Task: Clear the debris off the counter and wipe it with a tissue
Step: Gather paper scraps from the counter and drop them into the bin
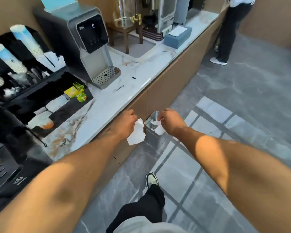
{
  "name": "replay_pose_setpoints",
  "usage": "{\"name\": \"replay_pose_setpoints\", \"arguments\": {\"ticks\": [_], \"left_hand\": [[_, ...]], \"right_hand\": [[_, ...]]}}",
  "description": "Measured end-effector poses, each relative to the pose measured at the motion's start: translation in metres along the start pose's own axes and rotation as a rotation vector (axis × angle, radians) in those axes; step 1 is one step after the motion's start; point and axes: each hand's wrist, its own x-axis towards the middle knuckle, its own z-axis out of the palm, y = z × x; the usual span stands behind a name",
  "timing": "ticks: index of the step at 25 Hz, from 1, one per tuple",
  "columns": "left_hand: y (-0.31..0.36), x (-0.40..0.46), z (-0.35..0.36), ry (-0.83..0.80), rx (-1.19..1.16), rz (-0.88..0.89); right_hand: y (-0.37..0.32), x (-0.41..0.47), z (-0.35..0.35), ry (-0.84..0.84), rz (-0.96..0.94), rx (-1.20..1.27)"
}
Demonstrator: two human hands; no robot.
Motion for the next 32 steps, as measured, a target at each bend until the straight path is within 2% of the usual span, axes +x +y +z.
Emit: {"name": "replay_pose_setpoints", "arguments": {"ticks": [3, 6, 16, 24, 32], "left_hand": [[0.001, 0.058, 0.009, 0.013, -0.058, -0.011], [0.000, 0.110, 0.018, -0.042, -0.063, -0.018], [-0.015, 0.215, 0.019, -0.123, -0.099, -0.094], [-0.005, 0.269, 0.020, -0.128, -0.048, -0.400], [0.054, 0.295, 0.021, 0.007, -0.081, -0.809]], "right_hand": [[0.029, 0.042, -0.015, -0.031, 0.042, -0.016], [0.053, 0.089, -0.029, -0.076, 0.077, -0.037], [0.087, 0.209, -0.061, -0.082, -0.024, -0.032], [0.122, 0.309, -0.071, -0.253, -0.244, -0.039], [0.151, 0.375, -0.099, -0.475, -0.520, -0.095]]}}
